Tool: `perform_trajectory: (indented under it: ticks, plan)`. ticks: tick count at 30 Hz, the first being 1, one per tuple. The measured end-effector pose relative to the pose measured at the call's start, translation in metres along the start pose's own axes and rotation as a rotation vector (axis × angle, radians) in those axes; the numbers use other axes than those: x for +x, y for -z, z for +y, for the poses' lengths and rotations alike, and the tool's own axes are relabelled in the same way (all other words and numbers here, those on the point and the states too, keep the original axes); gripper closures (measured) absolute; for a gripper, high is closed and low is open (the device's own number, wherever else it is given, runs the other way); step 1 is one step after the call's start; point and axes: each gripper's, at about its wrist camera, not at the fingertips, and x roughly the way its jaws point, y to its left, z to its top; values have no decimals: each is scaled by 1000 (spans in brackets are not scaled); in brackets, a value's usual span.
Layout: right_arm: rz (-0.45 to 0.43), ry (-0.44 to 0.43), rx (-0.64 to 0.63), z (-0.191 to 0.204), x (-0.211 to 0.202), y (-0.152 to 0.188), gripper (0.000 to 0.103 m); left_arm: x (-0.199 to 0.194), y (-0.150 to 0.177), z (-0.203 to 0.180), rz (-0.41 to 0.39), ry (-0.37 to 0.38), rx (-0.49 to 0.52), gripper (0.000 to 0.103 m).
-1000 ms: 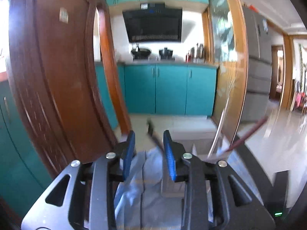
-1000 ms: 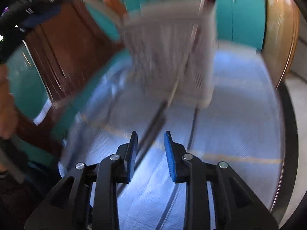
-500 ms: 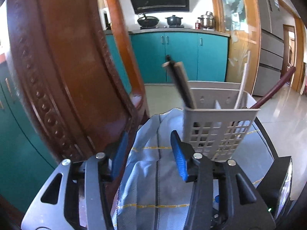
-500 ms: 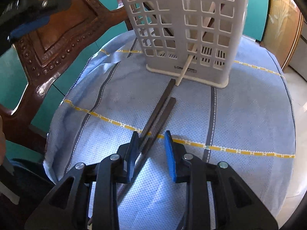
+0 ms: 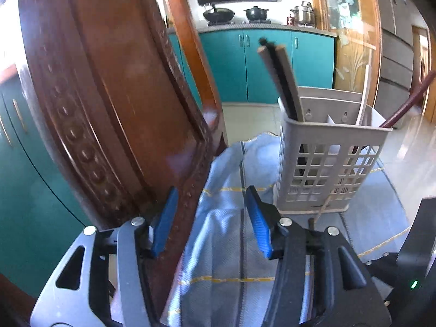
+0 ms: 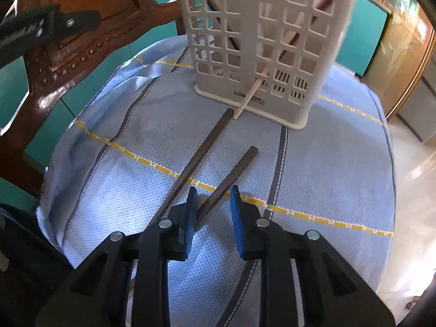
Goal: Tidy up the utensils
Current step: 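Lower right gripper to the dark brown chopsticks and close on one, then lower left gripper onto the other dark brown chopstick and close on it while right gripper holds its chopstick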
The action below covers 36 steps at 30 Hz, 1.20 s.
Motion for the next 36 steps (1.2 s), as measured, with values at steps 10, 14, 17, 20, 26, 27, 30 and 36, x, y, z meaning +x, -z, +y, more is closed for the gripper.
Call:
perform_trajectory:
  ticks: [10, 14, 17, 20, 26, 27, 30, 36]
  plan:
    - [54, -39, 45, -27, -4, 2, 96, 12, 7, -7, 52, -4, 15, 49]
    - [71, -40, 69, -46, -7, 6, 96, 16, 12, -12, 67, 7, 22, 49]
    - [73, -25, 93, -58, -8, 7, 96, 16, 13, -18, 65, 25, 33, 49]
    - [71, -1, 128, -71, -10, 7, 96, 15, 13, -23, 64, 39, 52, 48]
    - [50, 18, 123, -71, -11, 10, 85, 12, 18, -41, 88, 73, 105, 44]
    - [42, 32, 110, -68, -11, 10, 85, 12, 19, -44, 95, 80, 115, 44]
    - [38, 56, 69, -61, -10, 10, 87, 13, 26, -55, 114, 98, 153, 44]
    - [47, 36, 21, -50, -9, 11, 95, 14, 36, -67, 143, 111, 200, 43]
